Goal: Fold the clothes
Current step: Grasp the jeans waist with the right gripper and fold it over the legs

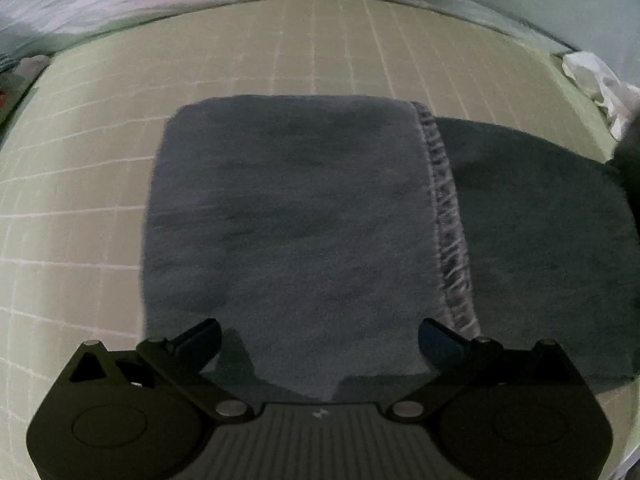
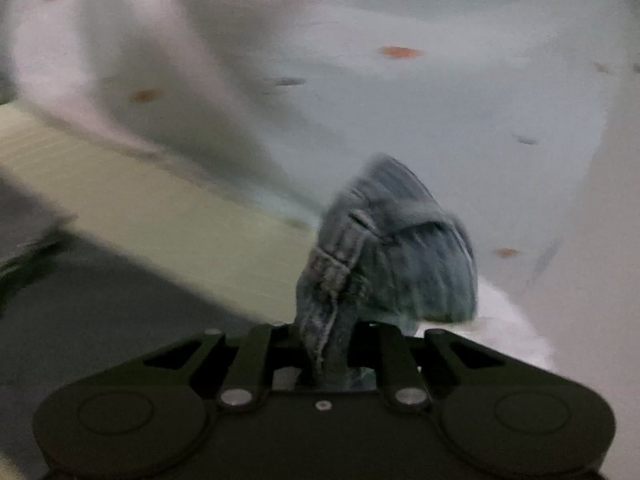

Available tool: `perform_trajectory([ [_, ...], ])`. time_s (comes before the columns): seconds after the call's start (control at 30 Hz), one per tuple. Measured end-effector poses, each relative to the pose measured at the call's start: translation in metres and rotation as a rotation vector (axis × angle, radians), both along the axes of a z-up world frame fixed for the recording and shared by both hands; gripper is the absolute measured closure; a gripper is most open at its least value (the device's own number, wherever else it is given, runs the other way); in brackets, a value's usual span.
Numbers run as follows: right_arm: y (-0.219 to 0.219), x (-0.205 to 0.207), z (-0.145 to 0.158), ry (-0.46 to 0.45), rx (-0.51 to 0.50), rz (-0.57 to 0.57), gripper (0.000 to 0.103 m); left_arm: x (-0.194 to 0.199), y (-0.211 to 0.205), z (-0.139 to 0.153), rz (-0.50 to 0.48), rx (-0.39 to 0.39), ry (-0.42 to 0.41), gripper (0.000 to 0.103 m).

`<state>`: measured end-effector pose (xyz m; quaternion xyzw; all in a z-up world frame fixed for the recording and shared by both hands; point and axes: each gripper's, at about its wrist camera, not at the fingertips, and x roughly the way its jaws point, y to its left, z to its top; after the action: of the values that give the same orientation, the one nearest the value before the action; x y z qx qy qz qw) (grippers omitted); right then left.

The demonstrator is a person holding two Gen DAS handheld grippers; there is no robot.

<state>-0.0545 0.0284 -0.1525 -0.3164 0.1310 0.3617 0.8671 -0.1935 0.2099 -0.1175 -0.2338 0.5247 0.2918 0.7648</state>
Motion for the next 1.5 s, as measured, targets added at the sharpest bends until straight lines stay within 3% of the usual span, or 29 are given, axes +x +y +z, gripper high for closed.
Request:
perform_trajectory([
  [0.07,0.015,-0.024,-0.027,0.055,-0.105,0.091,0.073,-0.010,0.001,0.001,-0.002,0.017,0.016,0.000],
  [0.13,0.029,-0.045,-0.059,0.099,-0.244,0.158,0.074,-0.021,0.005,0.002,-0.006,0.027,0.033,0.000],
  [0.23,0.034,-0.069,-0.067,0.022,-0.290,0.158,0.061,-0.038,0.011,0.001,-0.010,0.030,0.040,0.000],
  [0.27,0.037,-0.070,-0.065,0.033,-0.284,0.159,0.046,-0.044,0.012,0.000,-0.010,0.030,0.041,0.000],
  [0.33,0.045,-0.072,-0.061,0.052,-0.268,0.165,0.037,-0.053,0.015,-0.002,-0.007,0.021,0.043,0.000],
  [0.57,0.077,-0.076,-0.049,0.138,-0.204,0.172,0.032,-0.048,0.032,-0.010,-0.033,-0.007,0.051,0.000],
  [0.7,0.091,-0.056,-0.055,0.239,-0.142,0.020,0.030,-0.039,0.037,-0.017,-0.067,-0.005,0.074,0.000],
  [0.73,0.096,-0.050,-0.057,0.256,-0.132,-0.022,0.027,-0.039,0.037,-0.018,-0.066,-0.010,0.069,0.000],
  [0.77,0.098,-0.046,-0.059,0.252,-0.120,-0.054,0.014,-0.039,0.038,-0.019,-0.065,-0.017,0.063,0.000],
  [0.8,0.098,-0.044,-0.062,0.238,-0.107,-0.080,0.009,-0.040,0.039,-0.020,-0.060,-0.029,0.056,0.000],
  [0.87,0.094,-0.032,-0.063,0.299,-0.049,-0.123,0.005,-0.042,0.044,-0.023,-0.042,-0.057,0.039,0.000],
  [0.9,0.092,-0.025,-0.063,0.335,-0.024,-0.141,0.006,-0.043,0.046,-0.024,-0.032,-0.069,0.032,0.000],
  [0.93,0.090,-0.022,-0.061,0.347,-0.011,-0.150,0.015,-0.043,0.045,-0.024,-0.034,-0.064,0.033,0.000],
  [1.0,0.085,-0.020,-0.058,0.347,0.002,-0.160,0.045,-0.042,0.044,-0.024,-0.039,-0.052,0.034,0.000],
  [1.03,0.081,-0.020,-0.056,0.345,0.005,-0.162,0.067,-0.041,0.043,-0.024,-0.041,-0.046,0.034,0.000],
  [1.07,0.078,-0.021,-0.053,0.341,0.007,-0.161,0.079,-0.040,0.043,-0.025,-0.042,-0.043,0.034,0.000],
  [1.13,0.070,-0.020,-0.047,0.345,0.019,-0.164,0.090,-0.038,0.043,-0.026,-0.044,-0.038,0.033,0.000],
  [1.4,0.057,-0.023,0.004,0.373,0.171,-0.131,0.091,-0.032,0.041,-0.029,-0.024,-0.020,0.033,0.000],
  [1.5,0.058,-0.036,0.012,0.424,0.209,-0.074,0.091,-0.030,0.041,-0.030,-0.022,-0.019,0.034,0.000],
])
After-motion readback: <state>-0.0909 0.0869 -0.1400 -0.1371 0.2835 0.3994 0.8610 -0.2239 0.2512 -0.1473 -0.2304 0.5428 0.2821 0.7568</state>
